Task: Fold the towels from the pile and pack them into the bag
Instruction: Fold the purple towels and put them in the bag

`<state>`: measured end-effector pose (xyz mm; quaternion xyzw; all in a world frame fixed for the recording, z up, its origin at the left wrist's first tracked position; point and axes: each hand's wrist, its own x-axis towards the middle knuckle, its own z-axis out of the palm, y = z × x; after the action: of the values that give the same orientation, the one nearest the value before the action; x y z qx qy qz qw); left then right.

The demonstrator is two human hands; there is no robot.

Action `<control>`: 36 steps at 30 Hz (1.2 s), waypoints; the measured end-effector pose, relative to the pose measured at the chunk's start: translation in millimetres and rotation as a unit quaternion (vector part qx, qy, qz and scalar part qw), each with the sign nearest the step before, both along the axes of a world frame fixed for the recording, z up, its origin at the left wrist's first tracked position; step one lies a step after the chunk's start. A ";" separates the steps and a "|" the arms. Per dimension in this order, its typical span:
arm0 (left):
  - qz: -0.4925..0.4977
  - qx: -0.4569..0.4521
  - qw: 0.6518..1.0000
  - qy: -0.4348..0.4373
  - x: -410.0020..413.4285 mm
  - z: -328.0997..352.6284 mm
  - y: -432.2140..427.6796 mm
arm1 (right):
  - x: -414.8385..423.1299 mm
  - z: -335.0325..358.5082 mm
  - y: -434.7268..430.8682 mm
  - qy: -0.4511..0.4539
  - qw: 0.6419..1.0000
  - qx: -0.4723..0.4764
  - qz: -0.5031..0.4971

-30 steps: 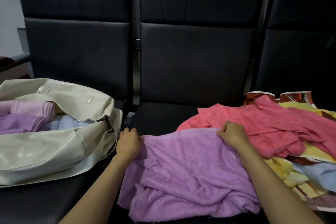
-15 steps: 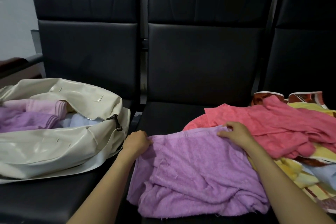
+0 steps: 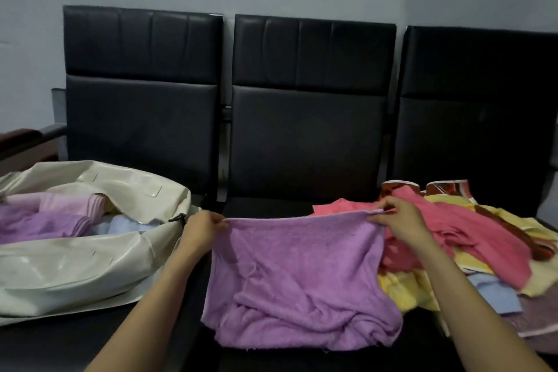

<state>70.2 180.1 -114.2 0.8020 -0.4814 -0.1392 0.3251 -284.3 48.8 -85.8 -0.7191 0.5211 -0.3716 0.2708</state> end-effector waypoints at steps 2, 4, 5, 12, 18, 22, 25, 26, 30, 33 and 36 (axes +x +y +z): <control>-0.012 -0.057 0.998 -0.017 0.7 32.0 3.5 | -7.3 32.0 9.8 0.027 0.999 -0.032 0.011; -0.019 -0.118 0.992 -0.039 0.2 67.5 6.8 | -11.5 65.3 22.4 0.068 0.995 -0.071 0.017; -0.022 -0.153 0.987 -0.051 -1.2 86.0 9.4 | -12.9 82.0 29.4 0.084 0.992 -0.089 0.017; -0.042 -0.376 0.925 -0.031 -21.3 184.1 43.0 | -25.3 177.2 70.9 -0.047 0.966 -0.250 -0.057; -0.103 -0.337 0.935 0.046 -16.0 191.7 62.5 | -38.2 184.9 90.1 0.015 0.989 -0.145 0.003; -0.131 -0.391 0.883 0.224 -12.2 212.7 72.5 | -49.3 197.5 97.8 -0.135 0.982 -0.118 0.066; -0.118 -0.379 0.869 0.295 -10.7 220.1 65.4 | -45.1 200.9 93.8 -0.208 0.971 -0.072 0.090; -0.106 -0.367 0.875 0.296 -9.9 216.6 59.0 | -41.2 198.0 89.7 -0.215 0.972 -0.058 0.079; -0.051 -0.242 0.949 0.196 -1.4 174.7 33.0 | -24.3 166.0 60.0 -0.161 0.987 -0.005 0.013; -0.009 -0.218 0.973 0.069 0.3 161.7 21.7 | -12.5 152.8 43.2 -0.092 0.994 -0.036 -0.039; 0.004 -0.336 0.940 0.050 -7.8 180.6 19.9 | -3.7 172.7 53.9 -0.188 0.975 -0.113 -0.037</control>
<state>62.5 200.0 66.4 0.6399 -0.4799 -0.0081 0.6002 -288.0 102.7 86.9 -0.6425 0.4416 -0.5666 0.2669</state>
